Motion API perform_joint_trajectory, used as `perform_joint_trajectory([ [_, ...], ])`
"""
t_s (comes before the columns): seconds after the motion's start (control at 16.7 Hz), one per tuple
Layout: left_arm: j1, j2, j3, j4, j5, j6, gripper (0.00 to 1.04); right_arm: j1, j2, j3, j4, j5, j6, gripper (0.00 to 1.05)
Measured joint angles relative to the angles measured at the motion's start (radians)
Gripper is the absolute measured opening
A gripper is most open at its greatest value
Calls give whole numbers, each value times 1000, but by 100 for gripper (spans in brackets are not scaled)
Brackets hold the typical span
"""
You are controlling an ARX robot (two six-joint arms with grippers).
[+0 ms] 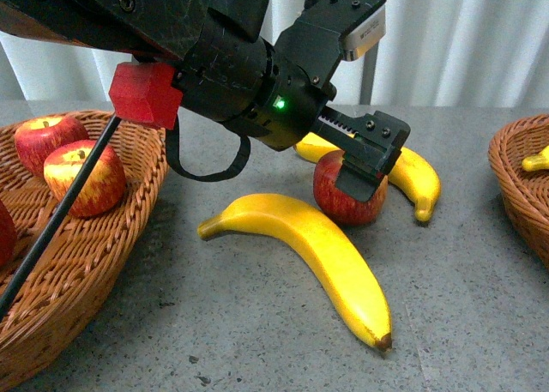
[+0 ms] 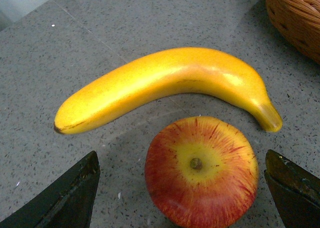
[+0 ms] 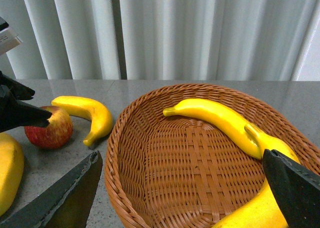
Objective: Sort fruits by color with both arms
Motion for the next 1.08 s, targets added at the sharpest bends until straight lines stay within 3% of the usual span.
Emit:
perform_joint_trajectory([
  [0.54,-14,123,48,-6,13,10,97,0,0,0,0,0,0,98],
  [0.6,-13,123,48,-3,10,10,85,0,0,0,0,0,0,98],
  [0.72,-13,123,48,-3,10,10,75,0,0,0,0,0,0,98],
  [1.08,-48,-48,-60,103,-67,-18,71,0,0,0,0,0,0,98],
])
